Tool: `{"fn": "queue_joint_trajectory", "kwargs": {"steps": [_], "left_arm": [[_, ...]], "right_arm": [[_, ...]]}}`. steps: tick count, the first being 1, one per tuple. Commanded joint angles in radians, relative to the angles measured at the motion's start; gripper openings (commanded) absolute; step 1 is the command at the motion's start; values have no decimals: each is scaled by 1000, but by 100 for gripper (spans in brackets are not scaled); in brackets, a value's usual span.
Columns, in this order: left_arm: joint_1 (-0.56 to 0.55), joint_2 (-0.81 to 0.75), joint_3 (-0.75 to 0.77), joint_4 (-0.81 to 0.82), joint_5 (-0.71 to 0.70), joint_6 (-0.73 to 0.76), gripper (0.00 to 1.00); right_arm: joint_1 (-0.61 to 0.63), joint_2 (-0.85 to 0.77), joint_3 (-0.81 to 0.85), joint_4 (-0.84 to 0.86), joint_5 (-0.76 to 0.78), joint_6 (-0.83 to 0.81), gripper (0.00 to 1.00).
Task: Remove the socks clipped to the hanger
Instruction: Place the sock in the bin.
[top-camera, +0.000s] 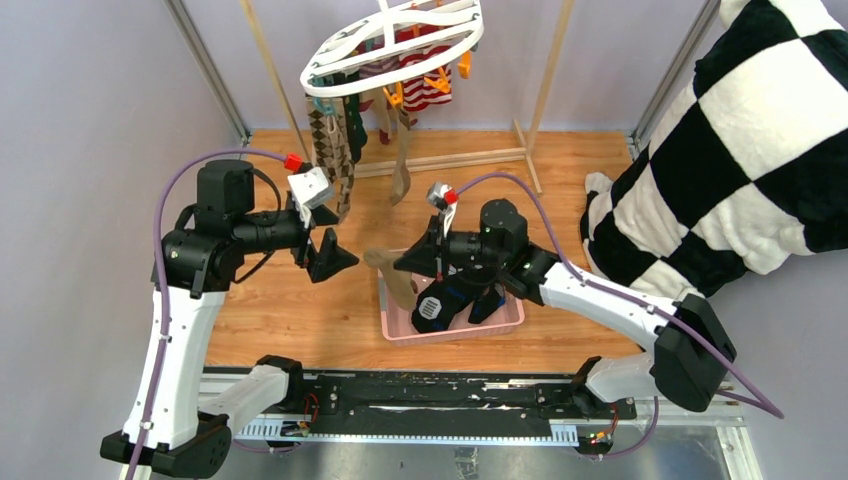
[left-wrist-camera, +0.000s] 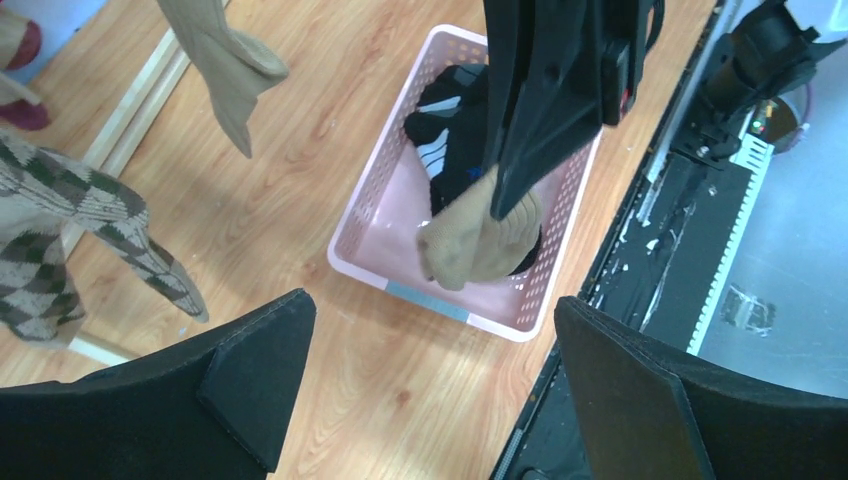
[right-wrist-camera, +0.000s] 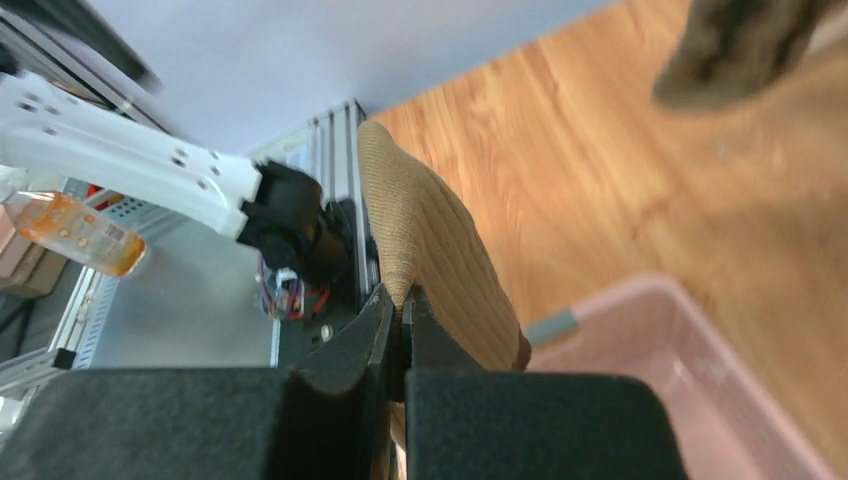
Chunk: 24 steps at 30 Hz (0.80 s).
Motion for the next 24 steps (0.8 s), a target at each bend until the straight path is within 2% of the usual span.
{"fn": "queue_joint_trajectory", "kwargs": {"steps": [1,3,10,12,13,16,17,21,23,24], "left_arm": [[-4,-5,35,4,-79,-35,100],[-4,-5,39,4,-95,-41,100],[-4,-3,41,4,-137,-50,100],[-4,-4,36,4,-145,-49,100],[-4,-4,34,4,-151,-48,100],[-2,-6,29,3,-158,-47,100],[-2,-6,27,4,-159,-46,100],[-2,0,23,4,-161,-48,100],[-2,5,26,4,-164,-46,100],[-1,7,29,4,-165,-46,100]], "right_arm": [[-25,24,-118,-39,81,111,0],[-54,24,-186,-46,165,143,0],[-115,-5,-325,-258,703,148,0],[-114,-17,-330,-303,796,133,8],[-114,-22,-328,-321,825,122,17],[-114,-65,-304,-373,863,94,46],[-114,-85,-293,-387,861,88,50],[-114,-163,-249,-414,804,86,54],[-114,-176,-239,-391,716,105,52],[-113,-172,-239,-371,653,123,48]]}}
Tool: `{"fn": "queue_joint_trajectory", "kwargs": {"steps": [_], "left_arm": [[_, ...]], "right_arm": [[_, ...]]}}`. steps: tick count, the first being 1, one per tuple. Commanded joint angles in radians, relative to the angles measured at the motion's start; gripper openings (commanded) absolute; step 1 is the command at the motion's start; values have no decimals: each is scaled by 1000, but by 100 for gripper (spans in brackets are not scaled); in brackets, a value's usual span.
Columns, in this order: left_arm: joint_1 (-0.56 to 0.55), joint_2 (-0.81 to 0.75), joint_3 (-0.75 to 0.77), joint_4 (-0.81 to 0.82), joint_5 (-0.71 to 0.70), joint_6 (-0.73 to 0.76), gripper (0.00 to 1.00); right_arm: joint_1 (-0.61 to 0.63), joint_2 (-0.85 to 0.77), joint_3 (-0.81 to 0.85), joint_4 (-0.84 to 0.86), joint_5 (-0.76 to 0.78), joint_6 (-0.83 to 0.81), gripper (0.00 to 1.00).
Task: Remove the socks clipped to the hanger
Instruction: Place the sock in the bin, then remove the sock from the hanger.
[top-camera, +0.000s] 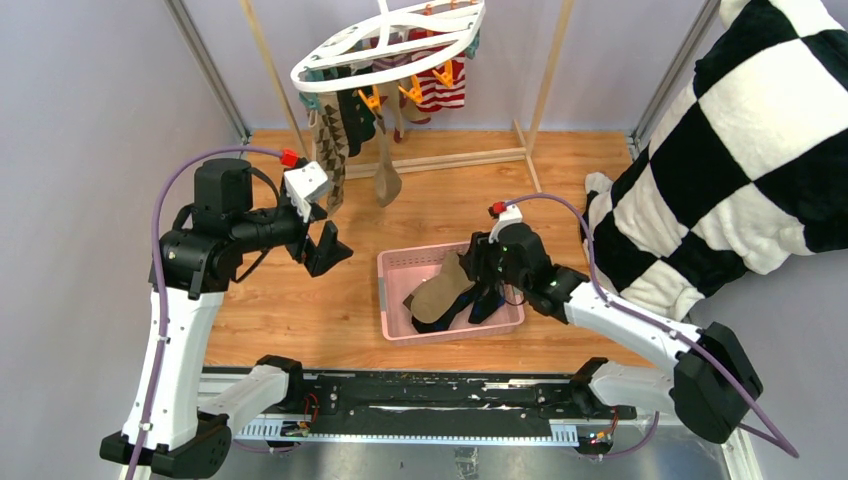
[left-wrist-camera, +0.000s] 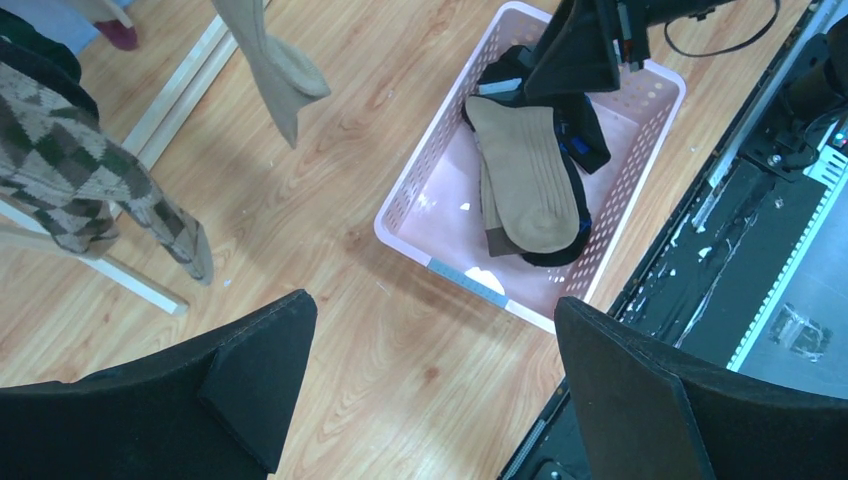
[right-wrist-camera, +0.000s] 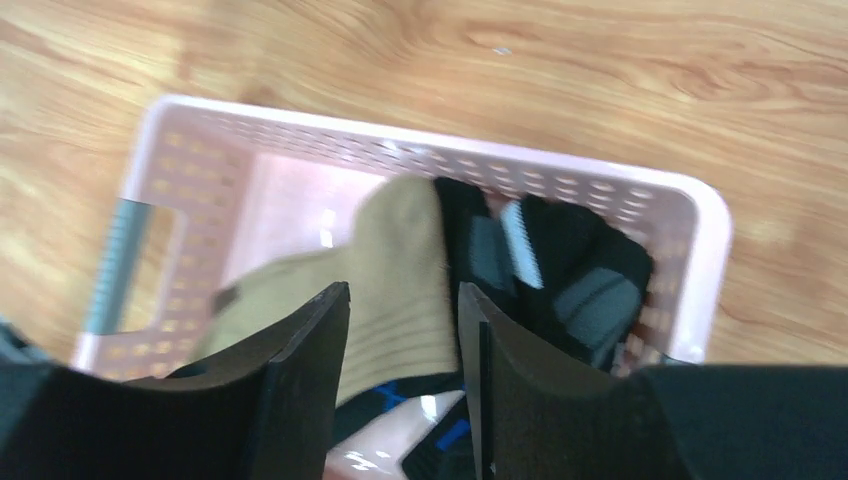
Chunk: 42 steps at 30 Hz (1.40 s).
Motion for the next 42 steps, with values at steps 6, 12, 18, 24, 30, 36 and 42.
{"fn": "queue_joint_trajectory", "kwargs": {"steps": [6,12,18,24,30,36,42], "left_arm": [[14,8,11,4,-27,-15,100],[105,4,1,4,-21,-5,100],[177,20,-17,4,29,-6,100],[329,79,5,3,107,-17,100],[475,100,20,3,214,-16,100],[504,91,6,2,241,-5,100],[513,85,8,-15,236,13,100]], "right_arm": [[-16,116,-15,143,-335,120,28],[4,187,-56,175,-191,82,43],[174,71,145,182,104,-131,73],[265,256,484,204,201,-310,89],[352,498,743,356,383,-467,93],[402,724,949,499,475,-602,93],[398,906,1173,556,584,-751,92]]}}
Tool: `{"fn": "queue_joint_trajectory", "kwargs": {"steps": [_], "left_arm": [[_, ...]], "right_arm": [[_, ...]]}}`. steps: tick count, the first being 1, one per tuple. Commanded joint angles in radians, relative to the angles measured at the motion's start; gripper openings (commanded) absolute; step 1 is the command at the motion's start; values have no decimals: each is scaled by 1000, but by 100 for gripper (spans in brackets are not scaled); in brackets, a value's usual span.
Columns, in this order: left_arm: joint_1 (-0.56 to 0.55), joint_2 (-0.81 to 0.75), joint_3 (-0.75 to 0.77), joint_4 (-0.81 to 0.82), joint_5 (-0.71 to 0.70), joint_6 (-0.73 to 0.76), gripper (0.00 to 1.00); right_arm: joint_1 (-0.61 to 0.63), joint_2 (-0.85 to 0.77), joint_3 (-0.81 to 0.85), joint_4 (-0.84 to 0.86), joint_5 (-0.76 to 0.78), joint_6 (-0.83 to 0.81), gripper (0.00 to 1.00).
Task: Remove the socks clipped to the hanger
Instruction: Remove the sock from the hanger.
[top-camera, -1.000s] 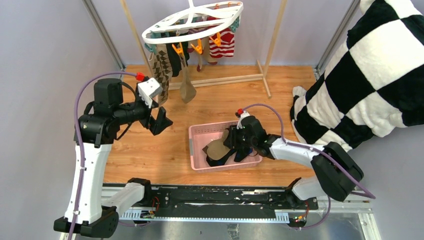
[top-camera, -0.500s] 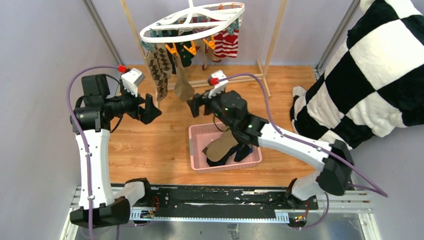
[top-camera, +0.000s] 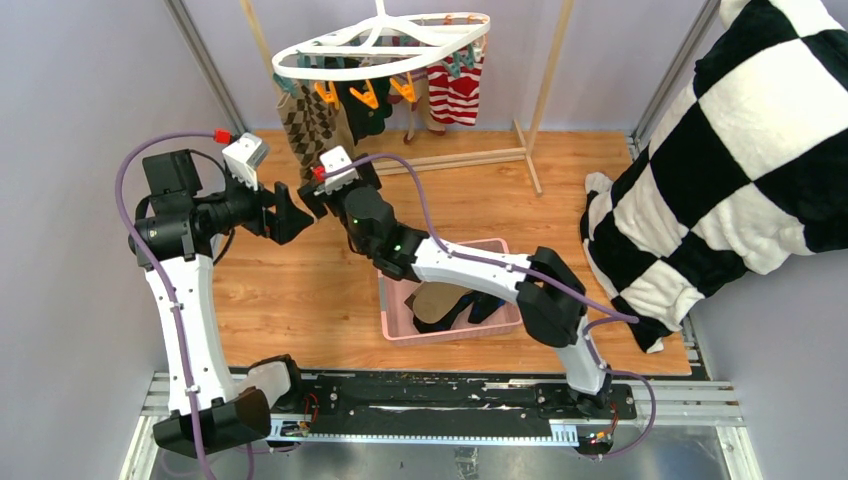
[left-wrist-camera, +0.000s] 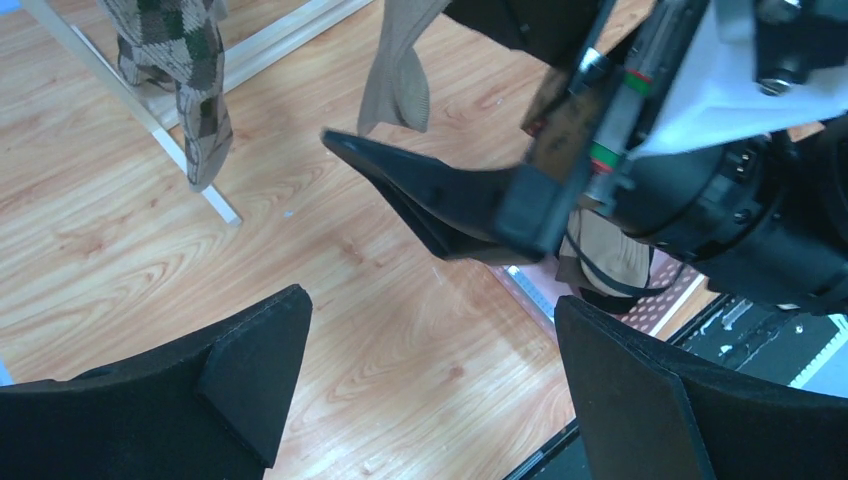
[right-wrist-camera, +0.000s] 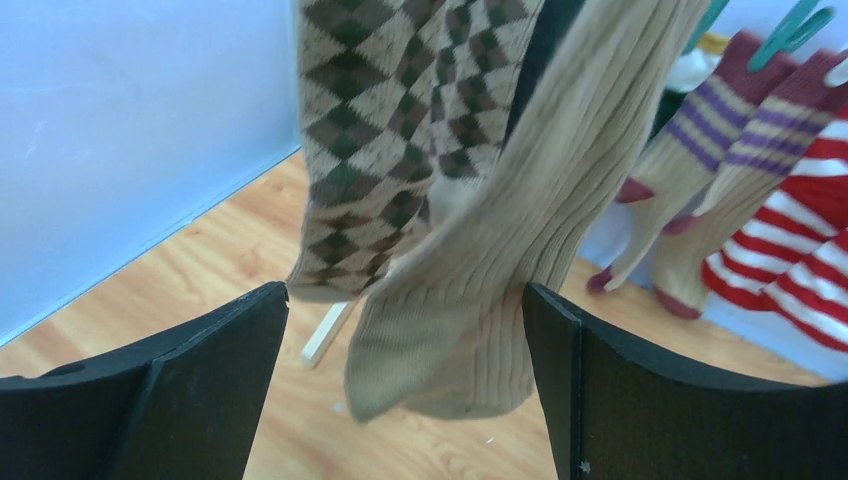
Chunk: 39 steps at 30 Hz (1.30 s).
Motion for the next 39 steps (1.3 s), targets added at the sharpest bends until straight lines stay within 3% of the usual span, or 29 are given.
{"fn": "queue_joint_trajectory", "kwargs": {"steps": [1,4,5,8,12,16,23,27,33,39], "left_arm": [[15,-16,18,-20,23,28,100],[19,-22,26,-25,14,41,100],[20,-22,28,-27,15,42,99],[21,-21,30,-30,22,46,97],[21,-20,26,-39,37,60,93],[20,-27,23,-64,76,94,91],[14,-39,-10,-64,230,102,88],[-64,-32,-9,-64,261,102,88],[-182,28,39,-67,305,93,88],[-203,55,62,-65,329,90,87]], "right_arm": [[0,78,155,126,163,-161,92],[-14,86,156,175,187,-186,81],[-19,77,144,189,186,-186,72],[-29,31,76,230,129,-176,27],[-33,-47,-11,229,4,-151,1],[-49,-163,-109,161,-136,-60,0],[-151,-401,-308,36,-503,307,0],[-205,-498,-413,45,-712,455,0],[-266,-536,-425,61,-1021,649,0],[-276,-561,-435,102,-1172,772,0]]}}
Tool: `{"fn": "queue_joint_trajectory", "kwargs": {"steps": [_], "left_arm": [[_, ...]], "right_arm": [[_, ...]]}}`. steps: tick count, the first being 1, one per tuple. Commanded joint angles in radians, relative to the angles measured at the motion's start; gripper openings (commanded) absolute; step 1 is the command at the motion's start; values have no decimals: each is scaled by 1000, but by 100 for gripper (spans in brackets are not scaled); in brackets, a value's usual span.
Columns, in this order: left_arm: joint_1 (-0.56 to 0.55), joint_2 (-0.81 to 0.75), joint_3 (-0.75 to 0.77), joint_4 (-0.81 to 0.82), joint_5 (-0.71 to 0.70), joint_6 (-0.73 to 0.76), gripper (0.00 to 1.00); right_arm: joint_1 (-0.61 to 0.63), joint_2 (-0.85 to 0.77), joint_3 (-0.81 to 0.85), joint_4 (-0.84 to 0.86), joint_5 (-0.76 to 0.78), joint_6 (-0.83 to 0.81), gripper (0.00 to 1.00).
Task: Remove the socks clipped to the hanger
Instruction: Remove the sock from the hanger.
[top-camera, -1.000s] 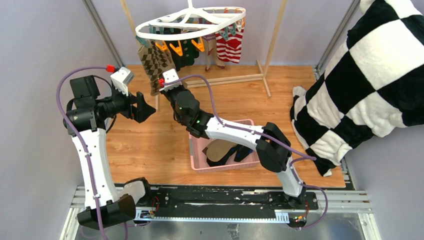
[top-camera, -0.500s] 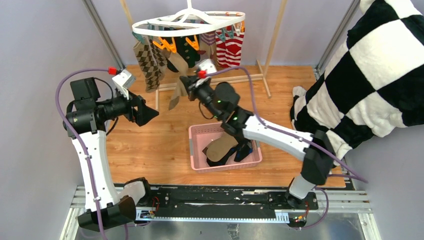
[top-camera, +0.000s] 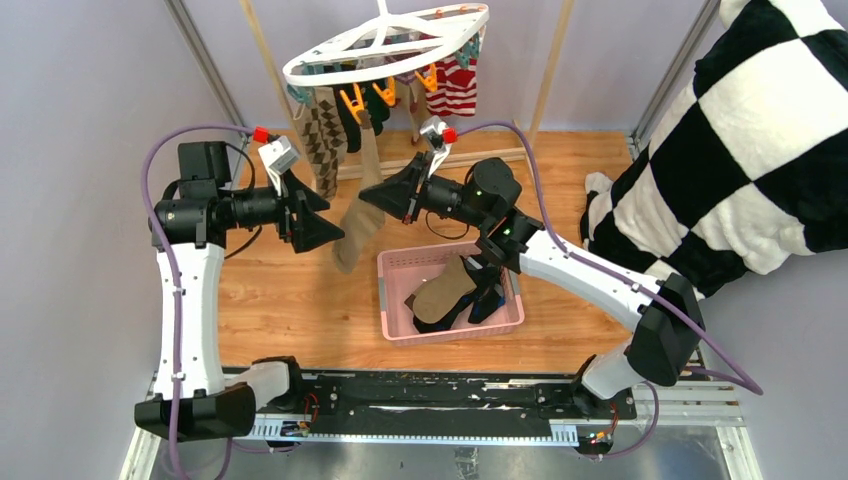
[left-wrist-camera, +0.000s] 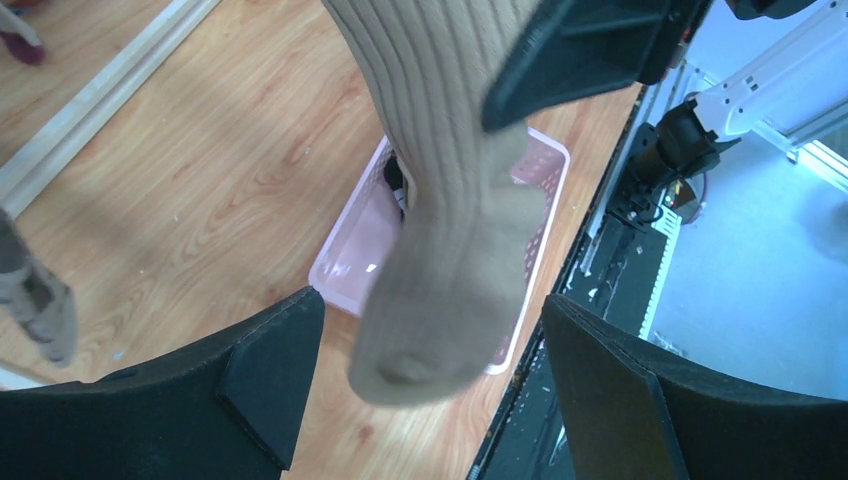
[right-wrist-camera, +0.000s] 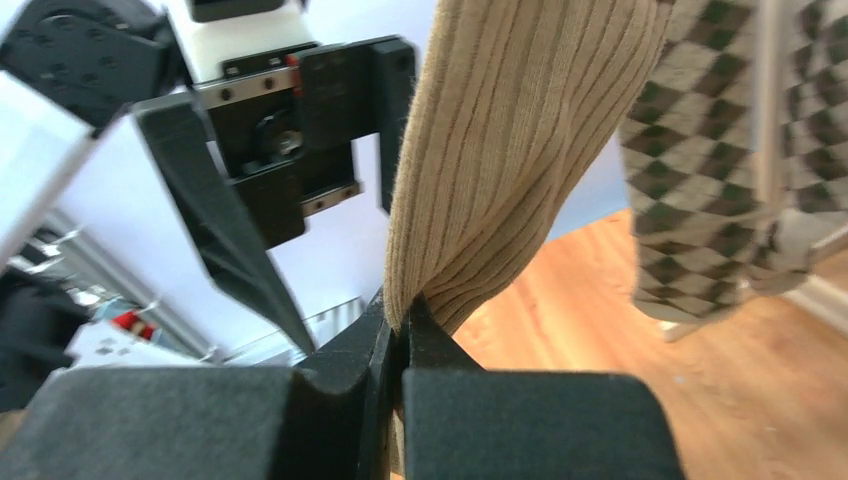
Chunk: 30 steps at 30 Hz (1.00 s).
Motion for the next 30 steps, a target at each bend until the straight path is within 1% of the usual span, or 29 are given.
{"fn": "queue_joint_trajectory", "kwargs": {"steps": [1,6,13,21,24,27,28,30], "left_arm": [[-25,13,34,-5,48,3,87],[-66,24,42,-5,111,4,89],[-150,67,77,-7,147,14,92],[-199,133,103,-10,164,16,91],[-217,149,123,-11,167,11,83],[-217,159,139,-11,178,3,70],[-217,161,139,-11,178,1,64],[-219,159,131,-13,175,2,45]], "right_arm": [[-14,-46,-13,51,-198,147,0],[-16,-55,-10,72,-240,210,0],[-27,-47,1,86,-271,283,0],[-42,-29,8,128,-300,359,0],[-43,-11,23,126,-317,378,0],[-42,8,35,127,-333,397,1],[-42,13,38,127,-335,402,2],[-42,18,44,120,-331,401,6]]}}
